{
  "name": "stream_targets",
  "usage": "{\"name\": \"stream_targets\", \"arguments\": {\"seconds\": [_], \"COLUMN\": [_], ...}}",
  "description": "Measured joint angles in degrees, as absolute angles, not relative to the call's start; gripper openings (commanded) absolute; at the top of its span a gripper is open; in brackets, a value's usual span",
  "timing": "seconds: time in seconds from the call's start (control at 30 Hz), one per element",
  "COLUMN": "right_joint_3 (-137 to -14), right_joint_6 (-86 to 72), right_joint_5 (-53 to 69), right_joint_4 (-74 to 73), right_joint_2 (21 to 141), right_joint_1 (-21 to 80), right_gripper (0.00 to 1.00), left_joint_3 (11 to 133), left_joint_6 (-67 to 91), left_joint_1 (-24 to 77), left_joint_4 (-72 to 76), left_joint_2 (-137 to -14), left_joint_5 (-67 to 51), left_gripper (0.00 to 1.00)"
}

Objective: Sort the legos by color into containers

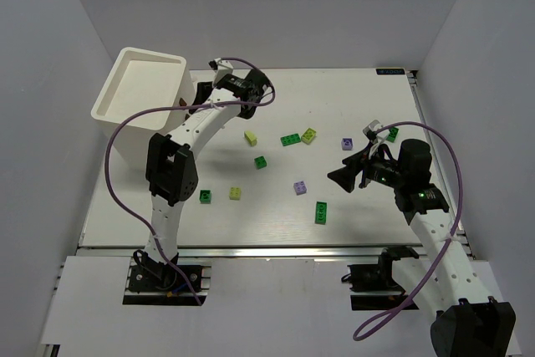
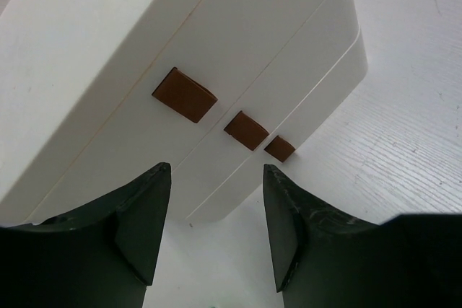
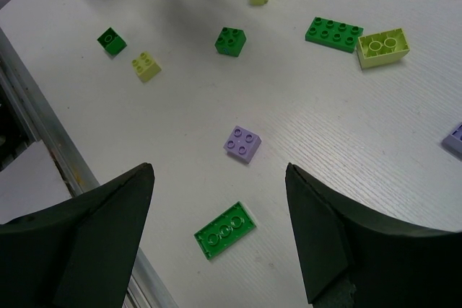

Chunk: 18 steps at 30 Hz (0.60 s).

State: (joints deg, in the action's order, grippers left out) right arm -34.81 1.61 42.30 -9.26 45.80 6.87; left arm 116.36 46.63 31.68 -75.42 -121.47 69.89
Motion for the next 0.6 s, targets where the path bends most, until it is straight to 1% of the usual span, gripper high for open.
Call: {"name": "stream_targets", "arguments": {"seconds": [0.6], "right_joint_3": [-34.8], "right_joint_6": [1.4], "right_joint_5": [42.1], "right_joint_4": [-9.3], "right_joint_2": [45.8], "right_joint_1": [6.9], "right_gripper": [0.79], "left_joint_3": [116.4], "left_joint_6": [47.0], "left_joint_1": [27.5], "left_joint_4": [-73.5], "left_joint_2": [-122.0], "left_joint_5": [71.5], "left_gripper": [0.62]}}
